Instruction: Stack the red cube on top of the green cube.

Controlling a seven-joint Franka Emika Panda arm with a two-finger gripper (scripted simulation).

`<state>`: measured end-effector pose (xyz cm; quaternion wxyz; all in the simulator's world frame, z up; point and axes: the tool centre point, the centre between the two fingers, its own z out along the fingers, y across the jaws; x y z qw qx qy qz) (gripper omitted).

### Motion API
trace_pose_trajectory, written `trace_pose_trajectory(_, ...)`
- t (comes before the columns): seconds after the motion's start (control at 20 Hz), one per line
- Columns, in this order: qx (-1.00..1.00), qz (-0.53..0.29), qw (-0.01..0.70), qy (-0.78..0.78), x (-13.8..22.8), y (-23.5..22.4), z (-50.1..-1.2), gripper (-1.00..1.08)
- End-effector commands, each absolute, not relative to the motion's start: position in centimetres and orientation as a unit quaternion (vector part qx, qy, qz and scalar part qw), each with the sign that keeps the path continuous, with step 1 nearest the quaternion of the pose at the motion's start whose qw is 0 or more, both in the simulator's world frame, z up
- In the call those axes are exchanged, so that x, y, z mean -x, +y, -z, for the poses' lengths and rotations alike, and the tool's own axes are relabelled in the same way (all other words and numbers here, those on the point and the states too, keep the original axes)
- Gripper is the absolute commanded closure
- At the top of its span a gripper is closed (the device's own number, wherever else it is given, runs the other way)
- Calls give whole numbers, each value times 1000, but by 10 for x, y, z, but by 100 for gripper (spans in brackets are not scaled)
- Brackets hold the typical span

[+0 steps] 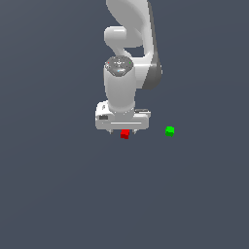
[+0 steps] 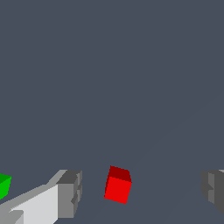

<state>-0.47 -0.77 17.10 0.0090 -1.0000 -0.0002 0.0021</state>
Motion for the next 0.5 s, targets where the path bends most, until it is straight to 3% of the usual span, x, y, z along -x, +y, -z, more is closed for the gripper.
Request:
trace_pose_trajectory(0.0, 1000, -2, 9, 0, 5, -8, -171, -92)
trace_pose_trajectory(0.45, 1000, -2, 8, 16, 17, -8, -158, -92)
